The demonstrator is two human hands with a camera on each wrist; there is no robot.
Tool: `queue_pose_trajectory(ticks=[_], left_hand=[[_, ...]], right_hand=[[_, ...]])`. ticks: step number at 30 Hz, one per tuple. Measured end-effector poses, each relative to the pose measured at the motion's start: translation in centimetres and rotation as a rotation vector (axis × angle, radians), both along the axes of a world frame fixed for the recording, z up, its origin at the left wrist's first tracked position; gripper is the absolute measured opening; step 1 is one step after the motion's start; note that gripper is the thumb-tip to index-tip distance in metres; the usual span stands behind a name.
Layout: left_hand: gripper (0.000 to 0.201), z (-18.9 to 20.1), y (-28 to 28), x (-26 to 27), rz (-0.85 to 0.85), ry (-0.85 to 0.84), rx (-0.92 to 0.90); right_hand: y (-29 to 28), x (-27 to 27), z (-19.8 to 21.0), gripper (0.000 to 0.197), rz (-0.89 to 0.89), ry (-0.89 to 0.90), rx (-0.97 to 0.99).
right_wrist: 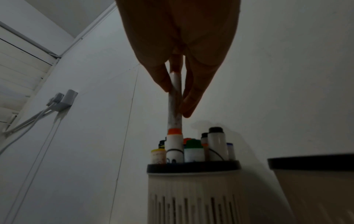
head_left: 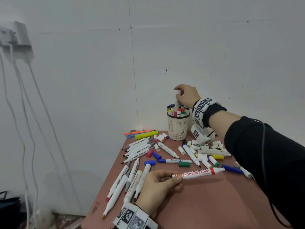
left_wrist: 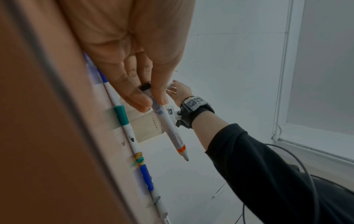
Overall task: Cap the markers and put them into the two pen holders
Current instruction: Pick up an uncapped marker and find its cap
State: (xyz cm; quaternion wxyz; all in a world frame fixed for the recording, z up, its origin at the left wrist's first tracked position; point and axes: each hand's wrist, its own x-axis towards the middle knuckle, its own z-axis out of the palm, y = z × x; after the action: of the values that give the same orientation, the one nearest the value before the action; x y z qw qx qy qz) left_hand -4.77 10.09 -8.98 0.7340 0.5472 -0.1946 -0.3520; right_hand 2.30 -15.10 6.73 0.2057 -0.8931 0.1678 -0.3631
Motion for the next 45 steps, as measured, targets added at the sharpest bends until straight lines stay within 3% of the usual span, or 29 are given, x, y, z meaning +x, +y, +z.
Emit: queue_pose_trajectory(ticks=[7,10,22,29,36,45], left_hand=[[0.007,0.1,-0.1,0.3,-0.002,0.078,-0.052],[0.013,0.0,-0.2,0.4,-0.003,0.078,-0.050],[0.019,-0.1,-0.2,0.5,-0.029,0.077,-0.033],[0.022,0.0,-0.1,0.5,-0.051,0.074,-0.021],[0.023,0.1,0.0,0.3,-0.039,0.069,-0.032],[0.022,-0.1,-0.1,0.4,-0.063,0.054,-0.033]], right_hand=[[-0.2,-0.2,-0.7,0.021,-0.005,0.059,0.062],[-0.5,-0.3,-1.0,0.020,0.010,0.060,0.098],[-1.4,-0.3,-1.4,0.021,-0.011,0.145,0.070],[0.0,0.5,-1.7,0.017,0.076,0.187,0.069],[0.8,1.0,-2.3,0.018,-0.009,0.136,0.079],[0.9,0.8,-3.4,0.021,-0.018,0.217,0.028]])
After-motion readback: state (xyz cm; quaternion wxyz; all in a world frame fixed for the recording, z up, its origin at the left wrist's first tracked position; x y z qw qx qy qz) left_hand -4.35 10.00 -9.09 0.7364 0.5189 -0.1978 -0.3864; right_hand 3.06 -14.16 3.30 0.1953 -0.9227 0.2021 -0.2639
